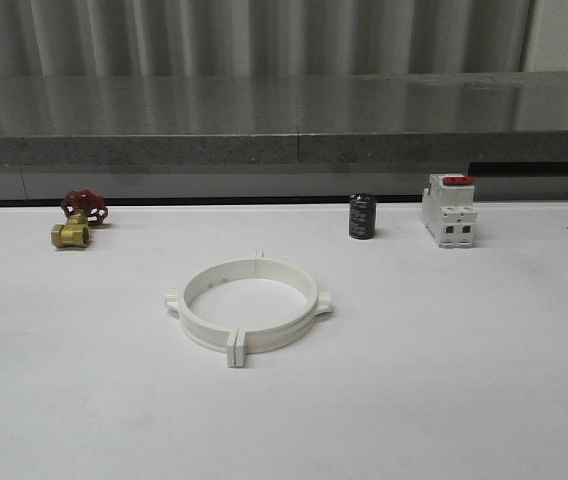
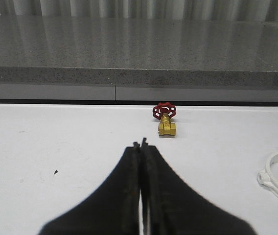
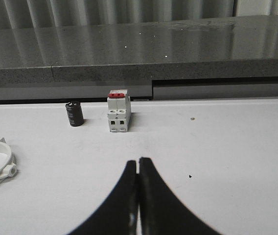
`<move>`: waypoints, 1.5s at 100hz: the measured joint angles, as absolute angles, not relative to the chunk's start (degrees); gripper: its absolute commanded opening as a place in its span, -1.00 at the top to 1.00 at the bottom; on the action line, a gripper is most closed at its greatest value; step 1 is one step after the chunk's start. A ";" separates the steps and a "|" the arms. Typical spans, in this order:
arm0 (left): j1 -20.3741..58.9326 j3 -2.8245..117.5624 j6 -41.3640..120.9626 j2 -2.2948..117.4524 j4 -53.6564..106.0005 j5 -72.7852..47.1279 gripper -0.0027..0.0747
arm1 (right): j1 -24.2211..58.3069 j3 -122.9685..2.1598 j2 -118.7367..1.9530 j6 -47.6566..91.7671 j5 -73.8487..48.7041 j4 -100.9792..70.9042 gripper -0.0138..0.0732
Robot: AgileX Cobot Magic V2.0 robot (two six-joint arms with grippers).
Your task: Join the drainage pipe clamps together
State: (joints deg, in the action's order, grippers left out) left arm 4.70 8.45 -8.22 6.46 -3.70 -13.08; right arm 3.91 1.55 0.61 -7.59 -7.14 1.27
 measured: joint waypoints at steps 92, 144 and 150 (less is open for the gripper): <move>4.70 0.29 -11.18 -0.35 -5.40 -4.78 0.98 | 3.91 1.55 0.61 -7.59 -7.14 1.18 0.84; 4.70 0.29 -11.18 -0.35 -5.40 -4.78 0.98 | 3.91 1.55 0.61 -7.59 -7.14 1.18 0.84; 4.70 0.29 -11.18 -0.35 -5.40 -4.77 0.98 | 3.91 1.55 0.61 -7.59 -7.14 1.18 0.84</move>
State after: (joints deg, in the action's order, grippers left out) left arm 4.70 0.29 -11.18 -0.35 -5.40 -4.77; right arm 3.91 1.55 0.61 -7.59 -7.14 1.18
